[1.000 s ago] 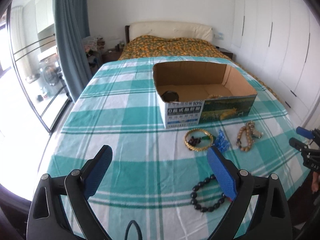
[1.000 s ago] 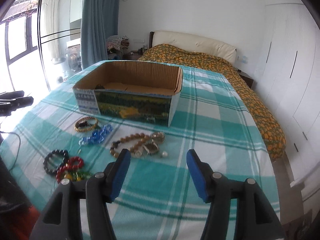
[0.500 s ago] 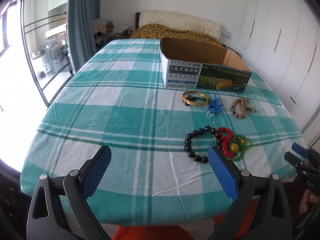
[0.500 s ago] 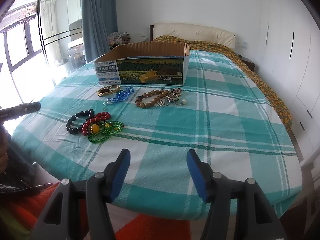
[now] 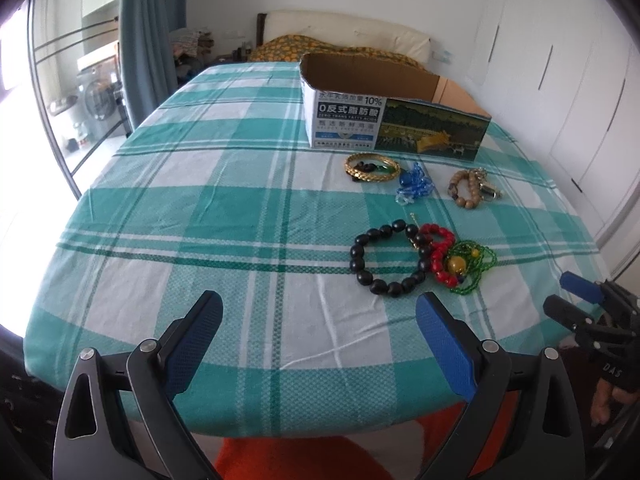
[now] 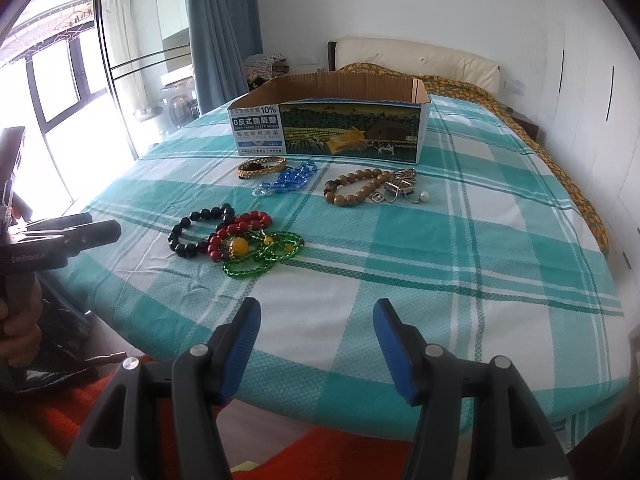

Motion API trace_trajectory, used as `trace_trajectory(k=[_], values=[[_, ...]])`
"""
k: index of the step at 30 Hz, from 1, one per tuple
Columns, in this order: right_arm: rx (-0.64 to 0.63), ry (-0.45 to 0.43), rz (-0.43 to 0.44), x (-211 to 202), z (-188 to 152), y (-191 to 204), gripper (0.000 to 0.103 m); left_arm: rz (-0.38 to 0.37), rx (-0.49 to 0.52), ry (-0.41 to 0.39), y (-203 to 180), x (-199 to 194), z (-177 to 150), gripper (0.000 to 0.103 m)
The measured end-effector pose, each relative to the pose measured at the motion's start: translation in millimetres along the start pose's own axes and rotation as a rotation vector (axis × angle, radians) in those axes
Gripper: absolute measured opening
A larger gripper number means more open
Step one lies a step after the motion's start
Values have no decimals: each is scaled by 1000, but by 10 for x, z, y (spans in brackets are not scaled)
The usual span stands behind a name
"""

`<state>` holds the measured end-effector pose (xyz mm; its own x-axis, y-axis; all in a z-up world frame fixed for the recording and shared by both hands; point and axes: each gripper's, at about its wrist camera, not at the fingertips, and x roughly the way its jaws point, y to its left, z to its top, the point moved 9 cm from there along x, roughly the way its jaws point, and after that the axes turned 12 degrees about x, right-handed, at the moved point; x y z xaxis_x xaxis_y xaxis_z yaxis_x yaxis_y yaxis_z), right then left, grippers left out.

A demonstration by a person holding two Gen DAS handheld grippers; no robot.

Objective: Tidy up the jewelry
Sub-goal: 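Withdraw both tools from the box back over the jewelry, then grasp the black bead bracelet with the left tool while the right tool grasps the green bead necklace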

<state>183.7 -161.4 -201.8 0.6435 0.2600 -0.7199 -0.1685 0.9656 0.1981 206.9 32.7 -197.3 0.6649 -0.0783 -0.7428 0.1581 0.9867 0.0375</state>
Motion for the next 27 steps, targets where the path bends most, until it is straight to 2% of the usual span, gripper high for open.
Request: trace_trajectory(k=[27], values=[[40, 50, 72, 181, 27, 103, 60, -1, -29, 42, -2, 173, 25, 98]])
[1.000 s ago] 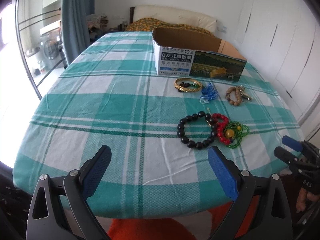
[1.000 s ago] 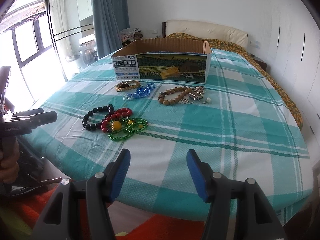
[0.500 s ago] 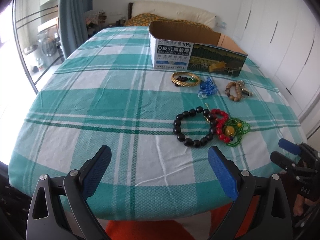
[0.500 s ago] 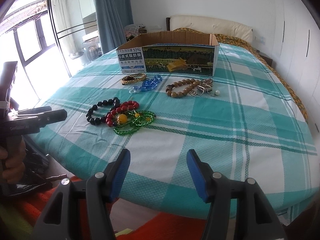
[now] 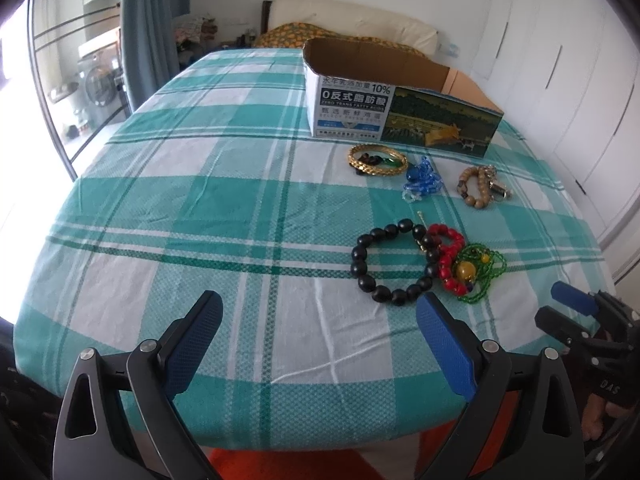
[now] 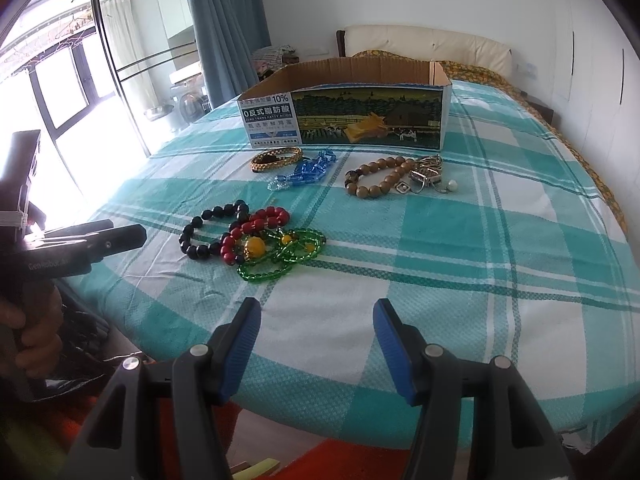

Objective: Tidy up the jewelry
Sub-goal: 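Grasp the black bead bracelet with the left tool while the right tool grasps the green bead necklace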

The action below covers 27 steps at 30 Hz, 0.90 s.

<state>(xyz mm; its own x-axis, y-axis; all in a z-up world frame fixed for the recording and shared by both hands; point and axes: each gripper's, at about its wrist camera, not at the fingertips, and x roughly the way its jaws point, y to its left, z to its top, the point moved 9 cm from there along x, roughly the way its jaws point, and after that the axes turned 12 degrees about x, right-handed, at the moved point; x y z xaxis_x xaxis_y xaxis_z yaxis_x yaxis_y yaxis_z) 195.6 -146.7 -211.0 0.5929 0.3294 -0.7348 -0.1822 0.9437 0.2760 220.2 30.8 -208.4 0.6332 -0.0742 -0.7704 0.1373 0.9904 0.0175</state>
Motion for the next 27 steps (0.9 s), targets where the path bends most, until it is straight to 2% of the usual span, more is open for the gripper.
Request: trace_trajectory(k=[27], values=[[25, 19, 22, 148, 83, 45, 60, -6, 2, 32, -61, 214, 75, 98]])
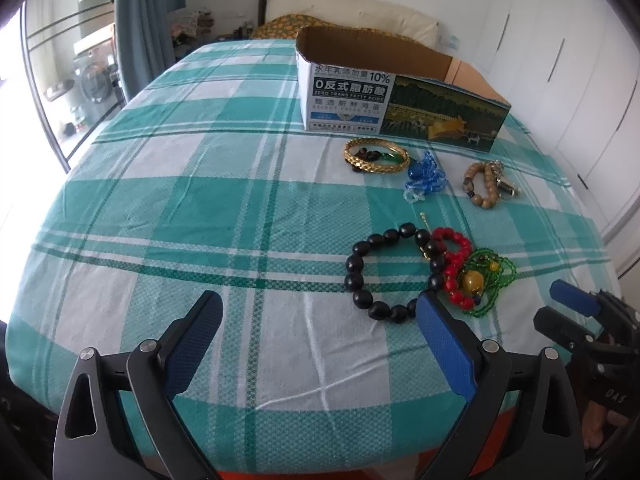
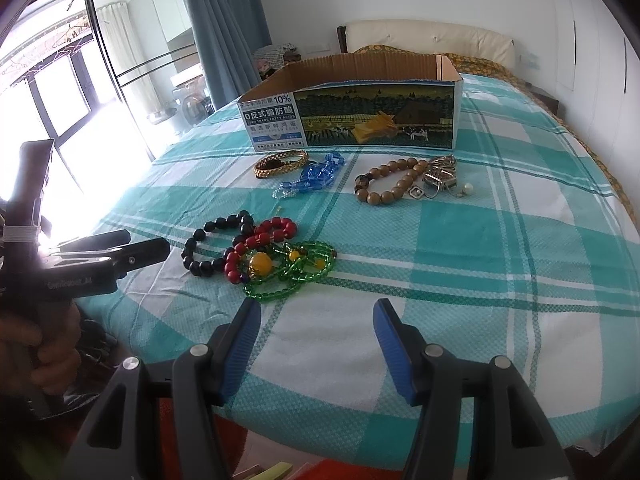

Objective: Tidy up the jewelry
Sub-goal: 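Grasp the black bead bracelet with the left tool while the right tool grasps the green bead necklace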

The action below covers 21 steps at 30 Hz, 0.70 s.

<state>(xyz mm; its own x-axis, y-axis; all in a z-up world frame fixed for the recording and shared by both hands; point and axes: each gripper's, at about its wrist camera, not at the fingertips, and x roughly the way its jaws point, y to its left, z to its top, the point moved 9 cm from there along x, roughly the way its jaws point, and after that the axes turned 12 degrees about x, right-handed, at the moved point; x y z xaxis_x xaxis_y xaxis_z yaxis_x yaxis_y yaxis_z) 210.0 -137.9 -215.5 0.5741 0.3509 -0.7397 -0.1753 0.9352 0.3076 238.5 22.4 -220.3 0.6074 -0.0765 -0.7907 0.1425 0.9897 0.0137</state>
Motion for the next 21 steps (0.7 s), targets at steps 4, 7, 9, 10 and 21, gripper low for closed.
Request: trace_trajectory(k=[4, 7, 9, 10, 21], values=[[7, 2, -1, 19, -2, -13, 60, 6, -12, 0, 23, 43, 35, 98], [9, 1, 2, 26, 10, -13, 60, 17, -15, 1, 43, 76, 54, 98], [7, 2, 5, 40, 26, -1, 60, 23, -17, 6, 53, 114, 59, 98], [6, 3, 8, 55, 37, 8, 60, 26, -16, 9, 55, 134, 61, 98], [42, 42, 45, 470, 193, 106, 50, 78, 39, 46, 24, 350, 5, 96]])
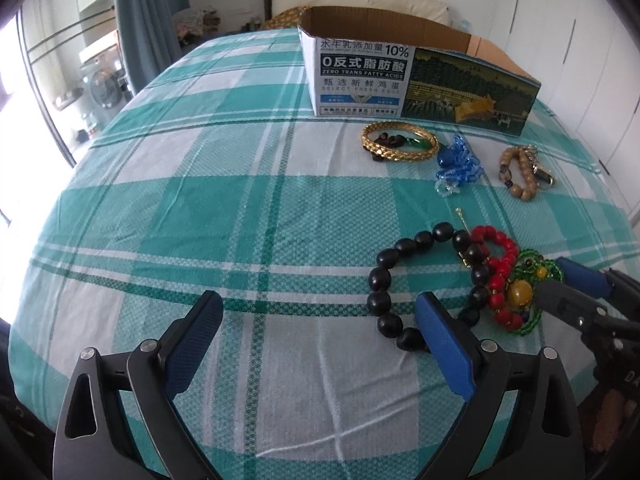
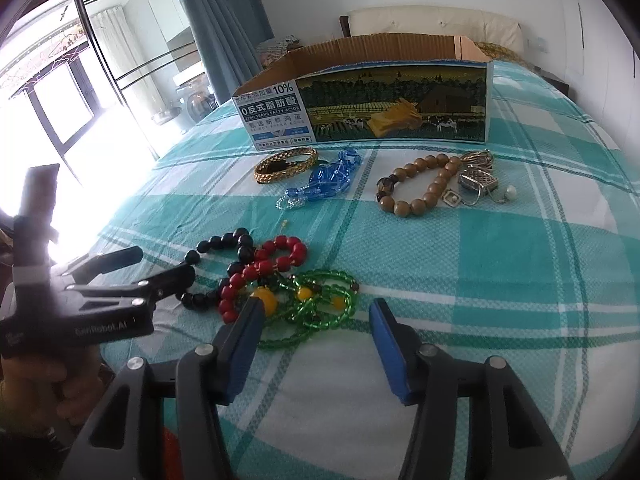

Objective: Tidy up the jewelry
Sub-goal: 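Grasp the black bead bracelet with the left tool while the right tool grasps the green bead necklace, then lift both held strands and carry them over the cardboard box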

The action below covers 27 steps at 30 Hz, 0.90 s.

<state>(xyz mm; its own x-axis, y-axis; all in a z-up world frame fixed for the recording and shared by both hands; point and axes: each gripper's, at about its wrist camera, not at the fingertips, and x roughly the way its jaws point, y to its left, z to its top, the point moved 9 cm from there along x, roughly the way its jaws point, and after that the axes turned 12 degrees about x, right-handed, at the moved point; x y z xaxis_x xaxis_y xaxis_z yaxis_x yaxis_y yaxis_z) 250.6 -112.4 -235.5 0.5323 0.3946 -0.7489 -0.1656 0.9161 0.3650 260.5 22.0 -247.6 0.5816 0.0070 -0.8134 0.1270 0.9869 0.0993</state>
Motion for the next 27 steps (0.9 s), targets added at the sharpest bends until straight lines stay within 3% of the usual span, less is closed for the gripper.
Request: trace_trajectory(k=[3, 6, 12, 15, 19, 21, 27], values=[[-22, -5, -26, 45, 32, 26, 41, -13, 3, 1, -38, 1, -8, 90], [-63, -9, -51, 69, 28, 62, 39, -4, 32, -6, -108, -8, 8, 81], [-89, -1, -58, 62, -12, 80, 34, -24, 72, -20, -266, -74, 16, 56], [-97, 9, -49, 48, -28, 107, 25, -35, 81, -25, -298, -88, 24, 46], [-98, -4, -36, -53, -17, 130, 16, -49, 90, -29, -320, -101, 32, 15], [-85, -18, -15, -136, 21, 130, 6, -53, 85, -29, -309, -100, 33, 14], [-59, -55, 6, -372, 139, 87, 6, -62, 69, -29, -278, -90, 39, 10]])
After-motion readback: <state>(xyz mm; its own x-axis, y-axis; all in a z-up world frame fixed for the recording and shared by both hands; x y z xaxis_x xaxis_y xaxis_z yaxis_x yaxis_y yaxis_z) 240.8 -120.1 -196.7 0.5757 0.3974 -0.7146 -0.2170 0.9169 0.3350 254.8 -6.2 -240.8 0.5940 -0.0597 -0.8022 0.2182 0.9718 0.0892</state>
